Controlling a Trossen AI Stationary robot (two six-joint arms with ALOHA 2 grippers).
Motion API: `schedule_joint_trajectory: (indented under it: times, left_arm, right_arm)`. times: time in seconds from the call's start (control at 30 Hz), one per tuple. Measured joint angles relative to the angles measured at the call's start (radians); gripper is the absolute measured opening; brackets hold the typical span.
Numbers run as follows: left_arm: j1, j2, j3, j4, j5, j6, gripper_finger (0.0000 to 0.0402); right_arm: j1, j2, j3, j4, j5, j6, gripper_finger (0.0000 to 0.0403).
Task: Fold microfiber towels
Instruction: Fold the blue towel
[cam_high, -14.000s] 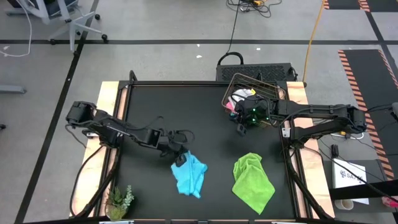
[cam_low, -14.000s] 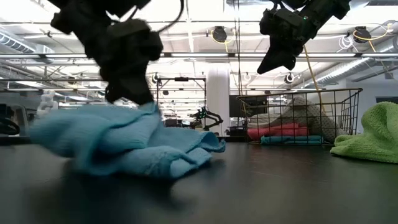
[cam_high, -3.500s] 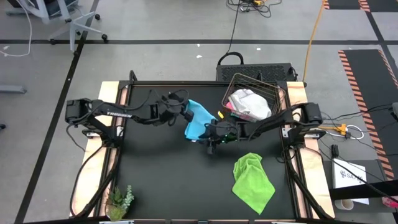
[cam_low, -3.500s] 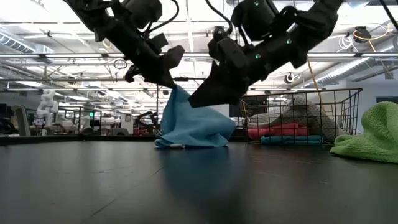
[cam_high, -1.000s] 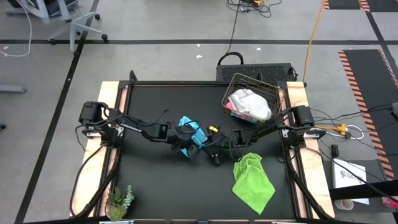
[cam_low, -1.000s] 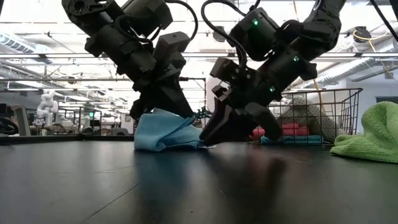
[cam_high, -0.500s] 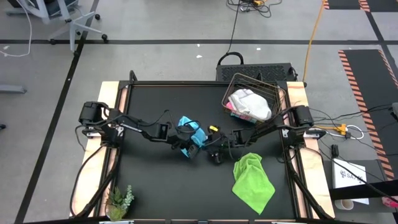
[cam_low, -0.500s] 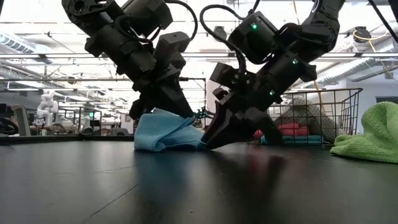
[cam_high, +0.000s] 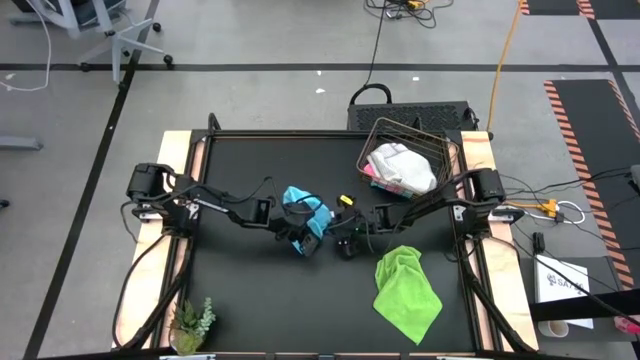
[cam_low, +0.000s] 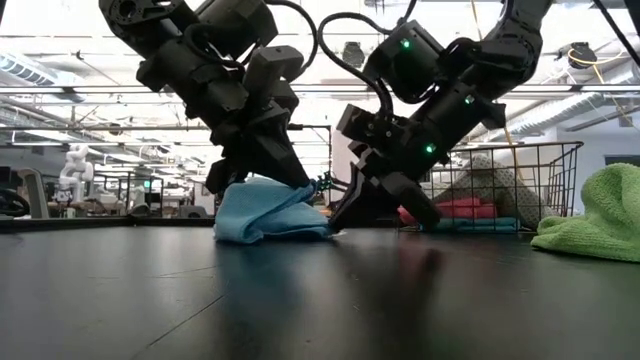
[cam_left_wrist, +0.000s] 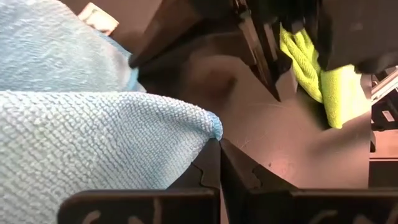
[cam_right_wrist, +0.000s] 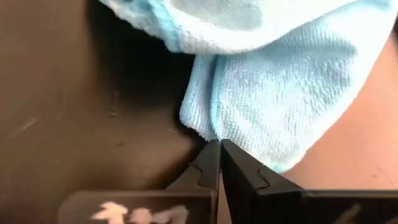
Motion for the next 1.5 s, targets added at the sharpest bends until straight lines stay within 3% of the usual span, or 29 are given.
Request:
schedule_joint_trajectory:
  times: [0.23, 0.5, 0.73, 0.93, 1.17, 1.5]
  left_arm:
    - [-0.003, 0.0, 0.0, -0.017, -0.003, -0.002, 0.0001]
    - [-0.002, -0.067, 0.01, 0.016, 0.046, -0.005, 0.0001]
    - [-0.002, -0.316, 0.015, 0.009, 0.062, 0.033, 0.0001]
    - [-0.006, -0.583, 0.017, 0.005, -0.024, 0.174, 0.0001]
    - [-0.006, -0.808, 0.017, -0.247, -0.23, 0.219, 0.0001]
    - [0.03, -0.797, 0.016, -0.426, -0.271, 0.196, 0.0]
  right_arm:
    - [0.0, -0.099, 0.0, -0.036, 0.001, 0.006, 0.0001]
    - [-0.015, -0.372, 0.0, -0.125, 0.006, 0.04, 0.0001]
    - [-0.083, -0.614, 0.0, -0.148, 0.03, -0.006, 0.0]
    - [-0.15, -0.757, 0.0, -0.152, 0.026, -0.006, 0.0]
    - [-0.18, -0.818, 0.0, -0.154, 0.022, -0.005, 0.0]
    - [-0.206, -0.761, 0.0, -0.137, 0.018, -0.024, 0.0]
